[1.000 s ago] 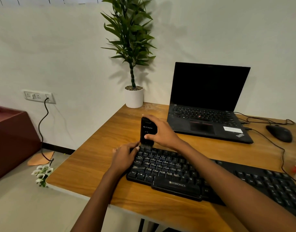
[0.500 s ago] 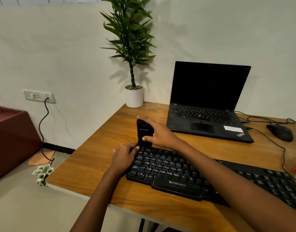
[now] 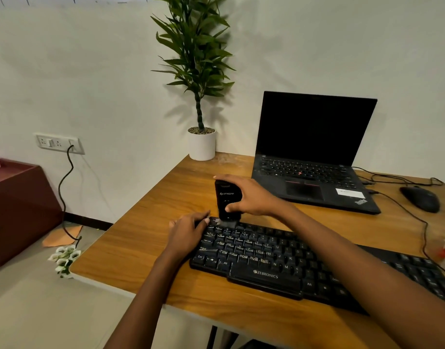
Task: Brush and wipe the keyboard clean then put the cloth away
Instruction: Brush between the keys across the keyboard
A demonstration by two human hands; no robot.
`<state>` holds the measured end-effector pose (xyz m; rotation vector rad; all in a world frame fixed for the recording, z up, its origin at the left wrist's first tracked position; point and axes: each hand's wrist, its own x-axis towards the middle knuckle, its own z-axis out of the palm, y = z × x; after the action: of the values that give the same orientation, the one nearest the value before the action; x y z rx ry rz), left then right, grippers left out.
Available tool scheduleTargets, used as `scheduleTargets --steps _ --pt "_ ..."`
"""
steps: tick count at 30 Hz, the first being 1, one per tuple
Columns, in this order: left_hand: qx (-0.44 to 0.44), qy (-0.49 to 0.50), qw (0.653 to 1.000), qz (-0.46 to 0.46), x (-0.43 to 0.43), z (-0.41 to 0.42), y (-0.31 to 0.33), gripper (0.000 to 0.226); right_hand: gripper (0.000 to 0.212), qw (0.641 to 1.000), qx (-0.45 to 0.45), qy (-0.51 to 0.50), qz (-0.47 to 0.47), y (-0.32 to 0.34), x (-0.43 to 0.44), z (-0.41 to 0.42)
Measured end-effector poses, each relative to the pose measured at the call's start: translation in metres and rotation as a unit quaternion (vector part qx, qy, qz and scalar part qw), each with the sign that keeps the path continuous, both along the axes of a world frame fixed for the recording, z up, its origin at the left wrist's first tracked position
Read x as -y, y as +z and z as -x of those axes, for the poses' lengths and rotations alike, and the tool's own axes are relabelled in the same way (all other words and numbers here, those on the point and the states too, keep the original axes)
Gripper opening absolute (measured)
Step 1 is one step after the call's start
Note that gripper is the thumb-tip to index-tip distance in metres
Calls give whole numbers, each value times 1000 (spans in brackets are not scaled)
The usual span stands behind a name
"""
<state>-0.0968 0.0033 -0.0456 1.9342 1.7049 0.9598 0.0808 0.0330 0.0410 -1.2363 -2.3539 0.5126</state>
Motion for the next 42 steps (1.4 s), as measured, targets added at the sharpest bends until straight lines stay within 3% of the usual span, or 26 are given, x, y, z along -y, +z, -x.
scheduleTargets --steps 2,6,8,15,19,24,26,29,31,34,38,42 --pt "-2 1 1000 1 0 -1 1 34 77 1000 31 -1 1 11 -7 -2" --pt "6 -4 1000 6 1 0 0 27 78 996 -82 -16 -8 -5 8 19" --pt "5 -7 1000 6 1 0 -1 26 78 996 -93 -12 -10 -15 14 16" --pt "4 -6 1000 10 1 1 0 35 77 999 48 -18 11 -2 22 -36" --pt "5 -8 1000 8 0 1 -1 35 77 995 86 -26 35 9 37 -72" --pt "7 -7 1000 7 -2 2 -4 35 76 971 227 -34 68 35 35 -94" --pt "7 -6 1000 8 -2 1 -4 35 75 980 193 -31 35 41 29 -75" --pt "1 -8 1000 4 -2 1 -4 35 76 999 -27 -24 33 28 23 -26" --pt "1 -9 1000 1 -3 2 -4 32 77 994 -106 -29 18 8 20 5" --pt "1 -13 1000 -1 -3 2 -4 28 76 993 -115 -39 -2 -11 8 19" --pt "5 -5 1000 0 -3 1 -3 33 75 999 -13 -30 -11 5 -6 13" --pt "17 -9 1000 5 -2 1 -3 31 73 999 -3 -26 -20 4 -3 26"
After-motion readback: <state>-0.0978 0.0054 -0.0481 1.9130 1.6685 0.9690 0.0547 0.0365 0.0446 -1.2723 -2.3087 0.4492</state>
